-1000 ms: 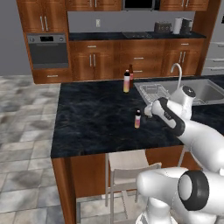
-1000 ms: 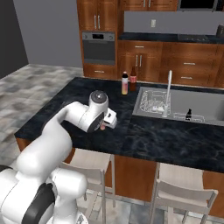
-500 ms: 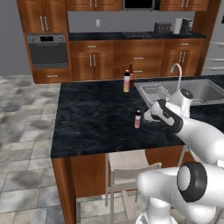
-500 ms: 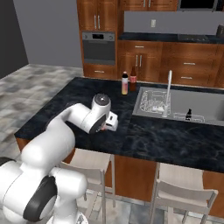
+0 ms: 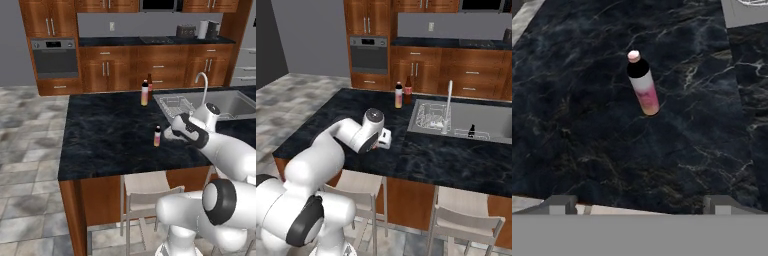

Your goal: Place the large bottle from the dining counter next to the other large bottle outside the sink, and place the small bottle from the dining counter next to the other small bottle inside the sink.

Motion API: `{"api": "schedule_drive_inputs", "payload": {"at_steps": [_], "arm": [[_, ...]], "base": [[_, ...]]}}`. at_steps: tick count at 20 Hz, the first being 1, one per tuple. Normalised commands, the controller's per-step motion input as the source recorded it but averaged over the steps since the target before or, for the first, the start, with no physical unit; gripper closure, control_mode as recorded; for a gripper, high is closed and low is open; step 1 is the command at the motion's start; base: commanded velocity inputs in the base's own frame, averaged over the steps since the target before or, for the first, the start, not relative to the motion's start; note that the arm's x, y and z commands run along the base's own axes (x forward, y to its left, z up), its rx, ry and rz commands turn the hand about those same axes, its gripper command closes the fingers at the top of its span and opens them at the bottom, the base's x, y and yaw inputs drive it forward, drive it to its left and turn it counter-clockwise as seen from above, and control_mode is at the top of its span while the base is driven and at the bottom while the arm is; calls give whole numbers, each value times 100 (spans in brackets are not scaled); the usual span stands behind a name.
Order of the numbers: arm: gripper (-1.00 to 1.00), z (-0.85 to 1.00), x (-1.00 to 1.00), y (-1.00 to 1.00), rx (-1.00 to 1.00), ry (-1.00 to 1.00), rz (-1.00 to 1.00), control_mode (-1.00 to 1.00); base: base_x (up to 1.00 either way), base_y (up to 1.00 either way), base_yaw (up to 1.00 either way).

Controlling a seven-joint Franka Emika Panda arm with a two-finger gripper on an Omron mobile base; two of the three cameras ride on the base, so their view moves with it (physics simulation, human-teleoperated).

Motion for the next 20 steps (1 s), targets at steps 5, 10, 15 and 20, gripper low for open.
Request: {"api": "schedule_drive_inputs", "payload": {"at_steps": [5, 10, 15, 20], "arm": [[-100, 0, 18, 3, -1, -3, 0, -100], [-100, -5, 8, 10, -6, -4, 0, -100], [-100, -14, 12, 14, -6, -3, 0, -100], [-100, -12, 8, 6, -6, -3, 0, -100]], "base": [[0, 0, 0], [0, 0, 0], [0, 0, 0], [0, 0, 0]]}}
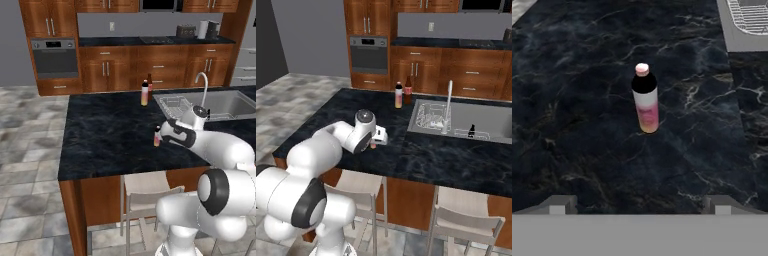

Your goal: Place the large bottle from the dining counter next to the other large bottle outside the sink, and place the small bottle from the dining counter next to the other small bottle inside the sink.

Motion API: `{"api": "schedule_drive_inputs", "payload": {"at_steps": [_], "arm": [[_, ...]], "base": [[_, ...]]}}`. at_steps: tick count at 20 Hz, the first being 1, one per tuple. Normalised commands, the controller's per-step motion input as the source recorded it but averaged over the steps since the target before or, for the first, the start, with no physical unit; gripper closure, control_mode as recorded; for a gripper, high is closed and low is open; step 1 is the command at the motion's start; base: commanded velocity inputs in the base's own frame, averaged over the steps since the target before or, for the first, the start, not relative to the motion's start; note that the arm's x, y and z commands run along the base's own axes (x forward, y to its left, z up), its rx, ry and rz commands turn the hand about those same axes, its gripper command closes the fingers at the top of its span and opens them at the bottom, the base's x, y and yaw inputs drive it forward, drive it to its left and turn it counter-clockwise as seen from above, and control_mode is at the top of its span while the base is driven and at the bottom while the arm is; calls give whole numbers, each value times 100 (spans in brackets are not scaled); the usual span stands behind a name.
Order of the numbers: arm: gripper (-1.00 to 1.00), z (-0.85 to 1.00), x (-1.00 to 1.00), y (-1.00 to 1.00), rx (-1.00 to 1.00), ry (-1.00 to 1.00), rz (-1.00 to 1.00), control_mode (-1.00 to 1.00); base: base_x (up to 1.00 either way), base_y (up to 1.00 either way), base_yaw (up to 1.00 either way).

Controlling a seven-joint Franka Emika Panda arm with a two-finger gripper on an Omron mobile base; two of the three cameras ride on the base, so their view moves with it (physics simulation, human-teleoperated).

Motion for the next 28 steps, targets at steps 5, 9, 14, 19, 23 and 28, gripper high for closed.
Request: {"api": "schedule_drive_inputs", "payload": {"at_steps": [5, 9, 14, 19, 23, 28], "arm": [[-100, -8, 25, 0, -2, -1, 0, -100], [-100, -3, 34, 0, -3, 0, 0, -100], [-100, -3, 29, 4, 0, 0, 0, -100], [-100, -6, 9, 8, -2, 0, -2, -100], [-100, -8, 2, 5, -4, 0, -8, -100], [-100, -4, 2, 0, -6, -1, -10, -100]], "base": [[0, 0, 0], [0, 0, 0], [0, 0, 0], [0, 0, 0], [0, 0, 0], [0, 0, 0]]}}
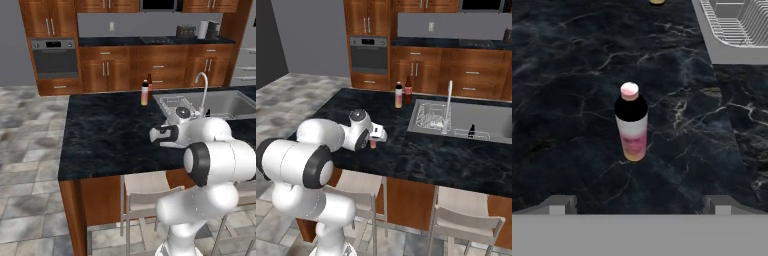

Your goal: Place the large bottle from the dining counter next to the other large bottle outside the sink, and place the small bottle from the dining counter next to the other small bottle inside the sink.

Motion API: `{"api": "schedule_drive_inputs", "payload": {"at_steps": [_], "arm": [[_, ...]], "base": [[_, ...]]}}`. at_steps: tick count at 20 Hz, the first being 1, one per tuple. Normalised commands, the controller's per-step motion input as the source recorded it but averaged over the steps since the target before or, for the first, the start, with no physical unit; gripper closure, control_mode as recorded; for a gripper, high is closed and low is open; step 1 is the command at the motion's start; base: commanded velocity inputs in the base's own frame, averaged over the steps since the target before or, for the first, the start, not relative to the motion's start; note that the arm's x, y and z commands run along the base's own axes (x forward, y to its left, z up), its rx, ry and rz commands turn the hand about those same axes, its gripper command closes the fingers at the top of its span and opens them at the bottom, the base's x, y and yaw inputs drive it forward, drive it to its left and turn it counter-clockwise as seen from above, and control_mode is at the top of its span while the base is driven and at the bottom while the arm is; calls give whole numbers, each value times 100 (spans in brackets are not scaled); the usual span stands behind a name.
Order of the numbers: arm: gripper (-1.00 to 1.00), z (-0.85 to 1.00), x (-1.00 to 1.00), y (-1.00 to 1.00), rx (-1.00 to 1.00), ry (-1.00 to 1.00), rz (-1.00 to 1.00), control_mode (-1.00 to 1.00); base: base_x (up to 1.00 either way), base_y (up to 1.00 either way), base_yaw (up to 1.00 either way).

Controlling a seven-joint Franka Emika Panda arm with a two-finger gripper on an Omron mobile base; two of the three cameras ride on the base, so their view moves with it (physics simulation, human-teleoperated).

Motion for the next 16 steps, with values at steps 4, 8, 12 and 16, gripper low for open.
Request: {"api": "schedule_drive_inputs", "payload": {"at_steps": [4, 8, 12, 16], "arm": [[-100, -1, 21, 0, 0, 0, -5, -100], [-100, 0, 33, 0, 0, 0, -2, -100], [-100, -5, 29, 0, 0, 0, 0, -100], [-100, -9, 20, 0, 0, 0, 0, -100]], "base": [[0, 0, 0], [0, 0, 0], [0, 0, 0], [0, 0, 0]]}}
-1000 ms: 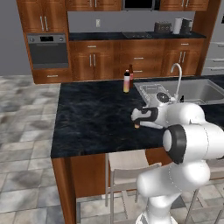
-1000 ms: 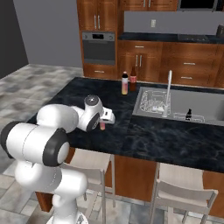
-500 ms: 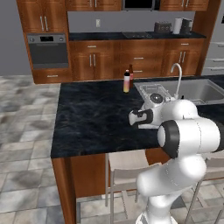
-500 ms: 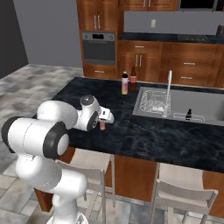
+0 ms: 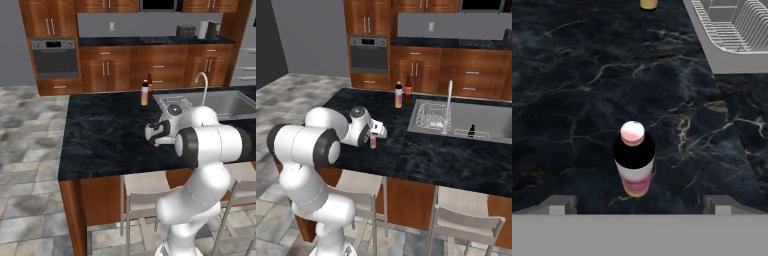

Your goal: Place the large bottle from the dining counter next to the other large bottle outside the sink, and place the small bottle from the dining counter next to the other small bottle inside the sink.

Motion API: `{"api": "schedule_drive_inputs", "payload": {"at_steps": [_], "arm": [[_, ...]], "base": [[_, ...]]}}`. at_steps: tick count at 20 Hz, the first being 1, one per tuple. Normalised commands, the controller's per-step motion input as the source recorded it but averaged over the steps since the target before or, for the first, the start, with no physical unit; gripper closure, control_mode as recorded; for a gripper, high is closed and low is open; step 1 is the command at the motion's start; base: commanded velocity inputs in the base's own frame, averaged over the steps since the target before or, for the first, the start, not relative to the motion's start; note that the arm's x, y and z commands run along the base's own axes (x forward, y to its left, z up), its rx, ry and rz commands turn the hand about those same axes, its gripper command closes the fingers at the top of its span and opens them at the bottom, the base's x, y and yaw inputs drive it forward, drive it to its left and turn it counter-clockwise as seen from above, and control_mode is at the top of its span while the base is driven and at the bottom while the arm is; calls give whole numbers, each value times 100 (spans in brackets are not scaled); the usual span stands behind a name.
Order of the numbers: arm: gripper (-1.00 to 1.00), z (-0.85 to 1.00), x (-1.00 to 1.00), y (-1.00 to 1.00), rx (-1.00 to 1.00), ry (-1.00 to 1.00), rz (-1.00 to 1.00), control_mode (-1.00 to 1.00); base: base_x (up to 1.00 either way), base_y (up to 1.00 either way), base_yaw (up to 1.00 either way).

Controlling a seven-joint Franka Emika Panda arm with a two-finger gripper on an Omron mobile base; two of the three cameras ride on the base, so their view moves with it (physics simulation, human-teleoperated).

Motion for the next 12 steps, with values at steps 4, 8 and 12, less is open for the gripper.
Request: {"api": "schedule_drive_inputs", "payload": {"at_steps": [4, 8, 12], "arm": [[-100, -15, 9, 0, 0, 0, 0, -100], [-100, -16, 6, 0, 0, 0, 0, -100], [-100, -7, 15, 0, 0, 0, 0, -100]], "base": [[0, 0, 0], [0, 0, 0], [0, 0, 0]]}}
